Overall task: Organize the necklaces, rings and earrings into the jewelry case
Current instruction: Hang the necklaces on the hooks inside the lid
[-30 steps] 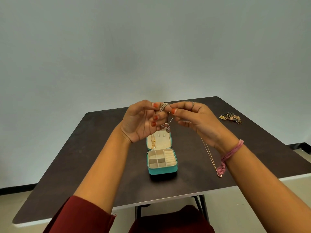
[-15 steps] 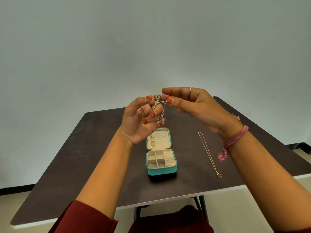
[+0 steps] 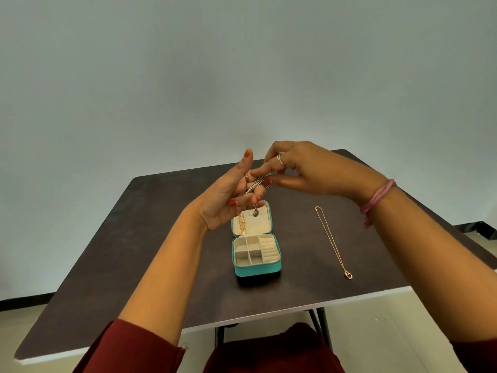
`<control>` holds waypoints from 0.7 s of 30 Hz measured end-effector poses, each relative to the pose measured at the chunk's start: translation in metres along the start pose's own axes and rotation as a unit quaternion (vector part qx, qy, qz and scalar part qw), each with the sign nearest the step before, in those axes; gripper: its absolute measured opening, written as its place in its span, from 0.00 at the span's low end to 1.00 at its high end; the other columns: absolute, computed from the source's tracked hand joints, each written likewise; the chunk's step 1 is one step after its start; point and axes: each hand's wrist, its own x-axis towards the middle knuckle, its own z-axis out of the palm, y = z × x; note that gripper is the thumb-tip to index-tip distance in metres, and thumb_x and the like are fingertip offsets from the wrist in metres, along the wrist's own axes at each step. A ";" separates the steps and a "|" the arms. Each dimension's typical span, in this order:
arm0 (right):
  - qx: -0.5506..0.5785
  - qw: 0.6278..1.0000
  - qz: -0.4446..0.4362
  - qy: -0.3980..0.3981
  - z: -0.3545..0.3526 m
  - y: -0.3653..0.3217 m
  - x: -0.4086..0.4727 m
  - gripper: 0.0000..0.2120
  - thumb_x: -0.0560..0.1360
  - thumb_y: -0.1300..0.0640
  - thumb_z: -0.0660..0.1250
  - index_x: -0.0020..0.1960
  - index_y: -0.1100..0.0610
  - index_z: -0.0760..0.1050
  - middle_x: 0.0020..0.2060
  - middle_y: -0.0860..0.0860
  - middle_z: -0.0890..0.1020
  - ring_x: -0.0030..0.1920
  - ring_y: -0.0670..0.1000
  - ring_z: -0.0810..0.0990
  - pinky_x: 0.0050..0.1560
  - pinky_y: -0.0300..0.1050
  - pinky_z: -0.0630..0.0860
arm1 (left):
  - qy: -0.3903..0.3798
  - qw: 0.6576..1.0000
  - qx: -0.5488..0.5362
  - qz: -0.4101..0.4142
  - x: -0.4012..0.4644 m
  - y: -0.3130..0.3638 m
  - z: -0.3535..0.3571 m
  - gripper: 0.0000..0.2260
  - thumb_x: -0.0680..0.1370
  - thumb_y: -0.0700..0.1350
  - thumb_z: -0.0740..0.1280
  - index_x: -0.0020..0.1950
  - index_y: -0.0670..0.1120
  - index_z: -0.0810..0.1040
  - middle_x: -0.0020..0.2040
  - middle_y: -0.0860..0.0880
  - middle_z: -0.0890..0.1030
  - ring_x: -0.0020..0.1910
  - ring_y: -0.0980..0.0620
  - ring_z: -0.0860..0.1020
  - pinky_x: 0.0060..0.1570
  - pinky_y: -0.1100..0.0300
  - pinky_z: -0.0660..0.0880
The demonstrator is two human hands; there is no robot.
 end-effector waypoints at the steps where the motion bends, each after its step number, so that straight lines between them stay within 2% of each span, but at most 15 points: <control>1: -0.033 0.999 -0.007 0.004 0.001 -0.001 0.000 0.12 0.77 0.53 0.66 0.59 0.49 0.79 0.51 0.48 0.77 0.45 0.47 0.77 0.45 0.36 0.72 | 0.017 1.000 0.012 -0.008 -0.001 0.000 0.002 0.25 0.72 0.69 0.59 0.50 0.53 0.85 0.31 0.46 0.68 0.20 0.59 0.62 0.56 0.57 0.74; 2: -0.063 0.998 -0.016 0.017 0.001 -0.002 -0.001 0.11 0.77 0.53 0.66 0.58 0.50 0.80 0.50 0.49 0.78 0.45 0.48 0.78 0.44 0.42 0.73 | 0.030 0.999 0.013 -0.013 -0.001 0.000 0.003 0.26 0.74 0.68 0.55 0.49 0.52 0.85 0.31 0.45 0.68 0.20 0.59 0.62 0.53 0.57 0.75; 4: -0.127 0.989 -0.048 0.050 0.005 -0.004 -0.002 0.10 0.77 0.52 0.66 0.56 0.51 0.81 0.50 0.50 0.80 0.45 0.51 0.80 0.43 0.46 0.72 | 0.040 0.999 0.001 -0.011 -0.002 -0.001 0.003 0.29 0.75 0.67 0.54 0.51 0.46 0.82 0.31 0.47 0.72 0.20 0.59 0.62 0.44 0.61 0.77; 6: -0.201 0.976 -0.063 0.053 0.011 -0.005 -0.004 0.12 0.78 0.51 0.64 0.58 0.51 0.80 0.52 0.50 0.79 0.49 0.52 0.80 0.46 0.46 0.68 | 0.048 0.998 0.024 -0.020 -0.001 -0.003 0.001 0.29 0.75 0.66 0.54 0.52 0.43 0.78 0.33 0.47 0.74 0.21 0.59 0.64 0.45 0.60 0.74; 9: -0.244 0.968 -0.040 0.031 0.022 -0.003 -0.002 0.13 0.80 0.50 0.58 0.61 0.52 0.75 0.58 0.49 0.75 0.54 0.50 0.77 0.49 0.44 0.64 | 0.068 0.994 0.073 -0.037 0.001 -0.008 0.002 0.24 0.74 0.64 0.56 0.52 0.45 0.76 0.31 0.51 0.76 0.27 0.59 0.63 0.47 0.58 0.68; 11: -0.195 0.980 -0.015 0.037 0.021 -0.002 -0.001 0.12 0.80 0.51 0.58 0.60 0.52 0.75 0.58 0.49 0.75 0.52 0.49 0.76 0.50 0.43 0.65 | 0.090 0.995 0.041 -0.020 0.004 -0.013 0.004 0.21 0.74 0.62 0.58 0.51 0.47 0.77 0.30 0.54 0.76 0.31 0.57 0.64 0.47 0.58 0.67; 15: -0.061 0.997 0.032 0.036 0.028 -0.001 0.004 0.09 0.80 0.54 0.60 0.56 0.56 0.74 0.53 0.50 0.78 0.46 0.46 0.74 0.48 0.44 0.72 | 0.146 0.987 -0.042 0.043 0.009 -0.026 0.008 0.14 0.75 0.58 0.61 0.48 0.53 0.83 0.36 0.53 0.75 0.28 0.59 0.66 0.39 0.62 0.64; 18: -0.002 0.996 0.064 0.066 0.041 0.001 0.007 0.08 0.79 0.56 0.60 0.56 0.56 0.74 0.48 0.49 0.80 0.46 0.48 0.78 0.47 0.47 0.76 | 0.193 0.976 -0.079 0.067 0.015 -0.035 0.011 0.16 0.79 0.55 0.60 0.40 0.53 0.84 0.32 0.54 0.71 0.29 0.60 0.66 0.35 0.64 0.63; 20: 0.043 0.990 0.088 0.102 0.047 0.003 0.008 0.07 0.79 0.57 0.61 0.56 0.55 0.74 0.43 0.45 0.79 0.42 0.43 0.77 0.43 0.42 0.75 | 0.216 0.967 -0.114 0.078 0.017 -0.040 0.011 0.17 0.78 0.55 0.62 0.32 0.51 0.81 0.29 0.53 0.69 0.28 0.59 0.66 0.34 0.63 0.63; 21: 0.075 0.985 0.100 0.121 0.050 0.003 0.008 0.07 0.79 0.58 0.62 0.55 0.55 0.75 0.41 0.43 0.79 0.39 0.40 0.77 0.42 0.37 0.73 | 0.219 0.963 -0.132 0.089 0.018 -0.043 0.012 0.16 0.77 0.54 0.63 0.32 0.51 0.79 0.28 0.54 0.69 0.27 0.59 0.67 0.33 0.64 0.64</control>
